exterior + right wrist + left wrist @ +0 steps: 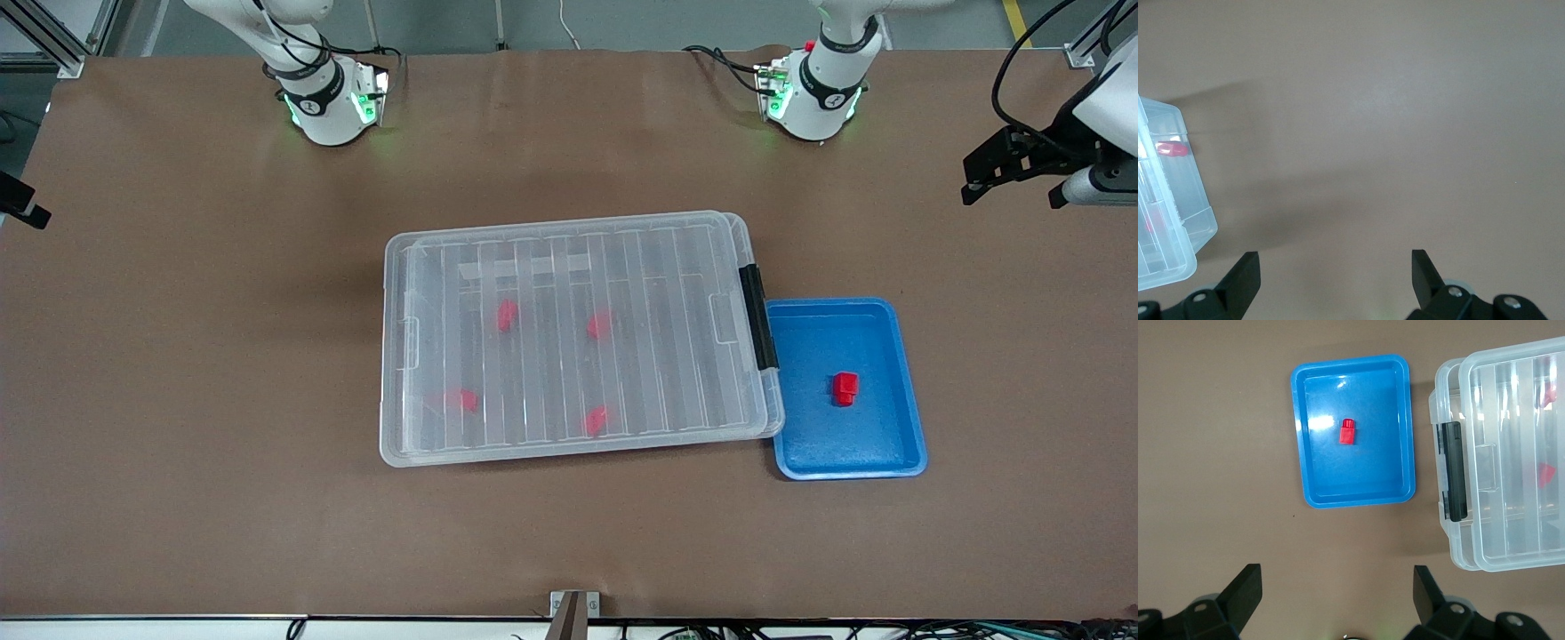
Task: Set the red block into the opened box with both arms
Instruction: 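Move both grippers out from rest toward the blue tray and box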
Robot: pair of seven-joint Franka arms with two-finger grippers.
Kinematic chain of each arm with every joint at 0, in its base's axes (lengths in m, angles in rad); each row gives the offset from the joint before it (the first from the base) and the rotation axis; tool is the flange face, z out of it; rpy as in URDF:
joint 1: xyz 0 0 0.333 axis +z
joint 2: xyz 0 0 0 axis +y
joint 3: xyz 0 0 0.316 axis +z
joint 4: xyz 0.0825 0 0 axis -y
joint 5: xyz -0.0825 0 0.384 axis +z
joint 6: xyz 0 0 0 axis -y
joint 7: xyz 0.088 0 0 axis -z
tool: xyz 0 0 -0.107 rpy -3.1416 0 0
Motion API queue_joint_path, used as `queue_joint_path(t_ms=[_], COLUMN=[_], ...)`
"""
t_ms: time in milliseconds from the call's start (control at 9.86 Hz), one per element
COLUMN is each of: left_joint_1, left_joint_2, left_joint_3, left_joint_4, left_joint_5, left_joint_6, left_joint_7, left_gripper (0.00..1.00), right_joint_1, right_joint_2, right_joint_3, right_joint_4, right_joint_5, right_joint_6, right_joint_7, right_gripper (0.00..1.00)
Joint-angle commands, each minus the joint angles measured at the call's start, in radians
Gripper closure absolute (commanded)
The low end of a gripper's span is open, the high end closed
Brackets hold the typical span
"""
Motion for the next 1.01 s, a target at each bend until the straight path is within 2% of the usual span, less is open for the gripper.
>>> queue_joint_path(t_ms=[0,203,304,406,609,913], left_joint_1=[0.001,0.001,0.005,0.002,0.001,0.020], left_joint_2=[0.019,0.020,0.020,0.025,0.052,0.104], left_joint_3=[0.002,0.005,0.010,0.010,0.010,0.010], left_joint_4=[-0.001,0.002,0.000,0.000,-0.033,-0.235], left_joint_5=[0.018,0.021,0.020,0.024,0.028,0.041], left_joint_6=[-0.003,-0.003,0.000,0.001,0.036,0.316], left_joint_7=[-0.007,0.003,0.005,-0.003,-0.007,-0.007], left_gripper=[0.00,0.00,0.00,0.00,0.00,0.00], right_joint_1=[0.002,0.026,0.052,0.054,0.055,0.101], right_joint_2=[0.007,0.007,0.007,0.015,0.100,0.278], right_joint_3=[-0.005,0.004,0.044,0.119,0.219,0.310], right_joint_4=[0.018,0.018,0.015,0.007,0.007,-0.028], right_joint_5=[0.004,0.007,0.013,0.013,0.015,0.004], right_joint_6=[-0.013,-0.014,-0.014,-0.013,0.010,0.203], right_joint_7=[-0.008,-0.035,-0.034,-0.008,0.111,0.222], right_gripper=[0.00,0.00,0.00,0.00,0.00,0.00])
